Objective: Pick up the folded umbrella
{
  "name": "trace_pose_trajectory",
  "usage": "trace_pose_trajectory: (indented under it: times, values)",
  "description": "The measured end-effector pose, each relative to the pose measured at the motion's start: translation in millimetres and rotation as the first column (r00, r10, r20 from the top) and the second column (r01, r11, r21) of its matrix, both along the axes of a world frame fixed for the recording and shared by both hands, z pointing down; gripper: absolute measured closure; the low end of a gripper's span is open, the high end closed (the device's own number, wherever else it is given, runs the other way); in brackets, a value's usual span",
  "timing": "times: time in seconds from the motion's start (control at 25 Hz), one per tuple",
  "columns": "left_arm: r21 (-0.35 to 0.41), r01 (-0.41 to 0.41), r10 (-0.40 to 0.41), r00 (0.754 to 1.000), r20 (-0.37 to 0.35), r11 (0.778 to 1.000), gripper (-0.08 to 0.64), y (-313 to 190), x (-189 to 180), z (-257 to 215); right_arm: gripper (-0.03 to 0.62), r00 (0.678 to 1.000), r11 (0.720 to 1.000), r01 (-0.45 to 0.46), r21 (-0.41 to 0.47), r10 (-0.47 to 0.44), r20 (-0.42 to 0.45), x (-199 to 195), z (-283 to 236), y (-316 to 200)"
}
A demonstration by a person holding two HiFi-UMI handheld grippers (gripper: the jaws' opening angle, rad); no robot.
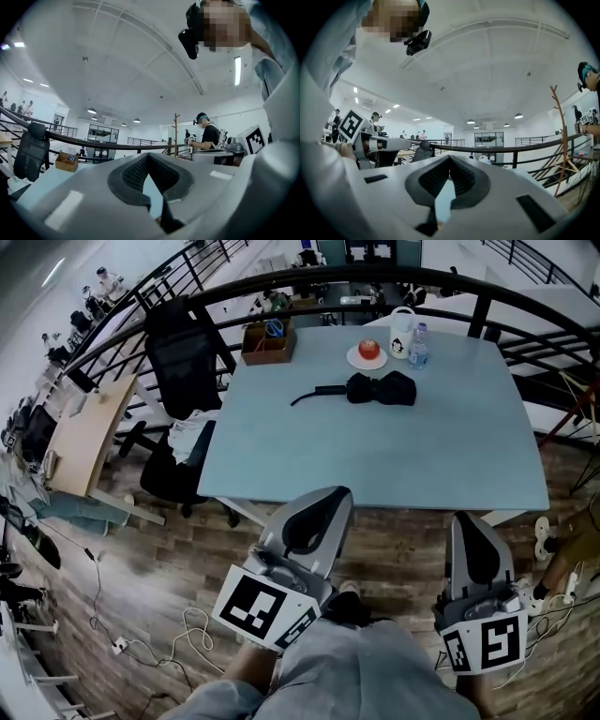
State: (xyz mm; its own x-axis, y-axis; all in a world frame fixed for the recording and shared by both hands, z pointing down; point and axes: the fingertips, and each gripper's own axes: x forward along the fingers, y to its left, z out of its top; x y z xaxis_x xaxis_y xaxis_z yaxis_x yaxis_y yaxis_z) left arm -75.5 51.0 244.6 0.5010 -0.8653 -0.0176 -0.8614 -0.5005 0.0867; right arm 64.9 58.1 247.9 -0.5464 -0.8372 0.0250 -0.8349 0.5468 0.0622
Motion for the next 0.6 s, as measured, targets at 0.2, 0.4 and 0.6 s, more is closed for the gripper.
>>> trace_pose_trajectory:
  times: [0.2,0.4,0.6]
  values:
    - [0.001,-0.013,0.013,1.0,-0.009,1.0,0.555,-25.8,-15.3,0.3,0.592,1.0,1.0,-0.016,0.006,0.016,-0.006,-14.0,-1.6,-23.3]
    - [0.004,-0.03,0.03,0.999,-0.023,1.0,0.555,-47.9,-30.7,3.1,0.592,0.999,0.999,-0.035,0.008,0.035,-0.014,-28.9,-0.4,-42.0]
    - [-0.009,-0.04,0.04,0.999,-0.035,0.999,0.555,-58.4,-41.9,10.0,0.592,0.998,0.999,-0.05,-0.012,0.05,-0.026,-40.3,5.1,-48.1]
